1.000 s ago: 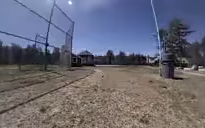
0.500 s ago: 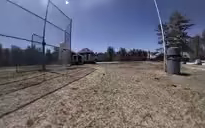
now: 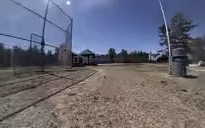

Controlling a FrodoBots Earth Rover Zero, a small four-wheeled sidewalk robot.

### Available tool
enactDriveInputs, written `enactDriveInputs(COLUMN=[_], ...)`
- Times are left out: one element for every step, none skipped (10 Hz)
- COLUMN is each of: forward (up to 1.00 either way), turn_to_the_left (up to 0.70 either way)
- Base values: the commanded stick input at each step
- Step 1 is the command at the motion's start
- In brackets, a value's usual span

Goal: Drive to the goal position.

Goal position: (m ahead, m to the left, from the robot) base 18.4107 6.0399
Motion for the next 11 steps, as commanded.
enactDriveInputs(forward=[0.7,0.7,0.7,0.7,0.7,0.7,0.7,0.7,0.7,0.7,0.7], turn_to_the_left=[0.0,0.0,0.0,0.0,0.0,0.0,0.0,0.0,0.0,0.0,0.0])
